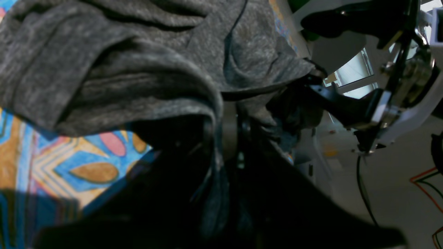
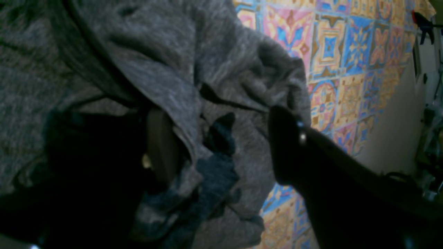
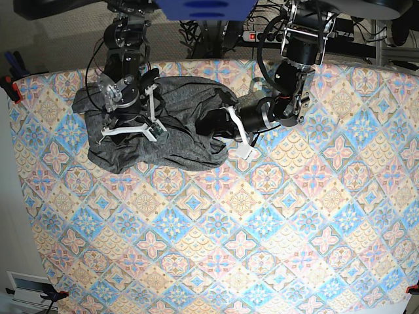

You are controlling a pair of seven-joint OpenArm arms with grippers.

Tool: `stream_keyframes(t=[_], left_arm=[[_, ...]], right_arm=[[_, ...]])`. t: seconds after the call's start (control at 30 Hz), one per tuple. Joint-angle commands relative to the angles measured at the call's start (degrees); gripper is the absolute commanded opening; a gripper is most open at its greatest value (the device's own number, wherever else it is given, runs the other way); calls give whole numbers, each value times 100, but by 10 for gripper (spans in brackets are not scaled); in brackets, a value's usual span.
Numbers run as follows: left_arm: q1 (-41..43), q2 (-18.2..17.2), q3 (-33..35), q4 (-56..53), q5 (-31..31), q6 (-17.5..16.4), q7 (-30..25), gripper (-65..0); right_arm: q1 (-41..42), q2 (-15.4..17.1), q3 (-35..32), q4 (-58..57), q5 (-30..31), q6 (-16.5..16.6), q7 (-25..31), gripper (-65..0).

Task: Layout the t-shirt on the table in an organized manner, then fold the t-shirt properly
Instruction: 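Grasp shirt fabric with the left gripper and lift it over the folded part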

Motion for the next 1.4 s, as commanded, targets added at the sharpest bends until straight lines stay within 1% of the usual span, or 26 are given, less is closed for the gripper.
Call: stream_keyframes(t=[0.0, 0.1, 0.17, 0.27, 0.3, 0.37, 0.47, 0.57, 0.63, 0.7, 0.83, 0.93, 1.0, 1.07, 1.13, 1.2, 1.27, 1.37], left_arm=[[92, -25, 19, -158, 326, 368, 411, -631], [136, -42, -192, -123, 177, 368, 428, -631], [232, -218, -351, 27, 36, 368, 551, -631], [364, -332, -658, 484, -61, 368, 718, -631], [443, -359, -799, 704, -17, 368, 789, -631], [514, -543, -984, 1011, -17, 368, 921, -631], [505, -658, -1036, 1258, -17, 368, 1000, -631], [496, -869, -1054, 1302, -61, 368, 982, -631], [487, -913, -1063, 1284, -61, 368, 947, -631], [487, -913, -1230, 1284, -43, 368, 991, -631], [487, -921, -1511, 1293, -34, 368, 991, -631], [487, -1106, -1573, 1302, -69, 368, 991, -631], [434, -1115, -1555, 1310, -69, 368, 991, -631], [320, -1088, -1493, 1310, -61, 368, 1079, -631], [179, -1044, -1115, 1319, -61, 368, 1316, -631], [-32, -895, -614, 1416, -25, 368, 1457, -630], [-84, -746, -148, 1556, -25, 368, 1457, -630], [-93, -482, 45, 1609, -25, 368, 1466, -630]], right_arm=[[109, -1, 4, 139, 22, -51, 75, -271], [206, -27, 4, 157, 22, -51, 75, -271], [206, -141, 4, 166, 22, -51, 75, -271], [250, -159, -58, 166, 31, -51, 75, -271], [259, -167, -154, 157, 31, -51, 75, -271], [232, -167, -409, 157, 31, -51, 22, -271], [206, -167, -884, 157, 31, -51, 22, -270], [-251, -150, -1464, 148, 31, -51, 58, -269], [-462, -150, -1825, 157, 31, -51, 66, -269], [-462, -150, -1974, 157, 31, -51, 66, -271], [-313, -150, -1877, 157, 31, -51, 66, -271], [-128, -159, -1412, 157, 31, -51, 66, -271], [30, -159, -1183, 139, 31, -82, 66, -271], [188, -159, -919, 122, 31, -601, 66, -271], [268, -159, -770, 122, 31, -873, 66, -271], [312, -150, -647, 113, 31, -891, 66, -271], [303, -150, -585, 113, 31, -891, 66, -271], [285, -141, -594, 113, 31, -891, 66, -271]])
